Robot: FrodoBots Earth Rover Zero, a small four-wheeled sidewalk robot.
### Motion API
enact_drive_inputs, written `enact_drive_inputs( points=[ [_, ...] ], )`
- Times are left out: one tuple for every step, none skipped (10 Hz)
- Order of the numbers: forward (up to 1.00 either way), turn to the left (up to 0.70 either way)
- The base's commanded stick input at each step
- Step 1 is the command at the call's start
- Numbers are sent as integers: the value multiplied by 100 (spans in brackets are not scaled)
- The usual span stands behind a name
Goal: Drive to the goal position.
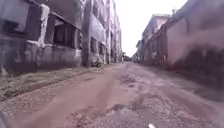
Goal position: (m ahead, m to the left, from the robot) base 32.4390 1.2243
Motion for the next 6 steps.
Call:
enact_drive_inputs(
  points=[
    [70, -30],
    [70, -22],
    [70, -13],
    [70, -6],
    [70, 0],
    [70, 0]
  ],
)
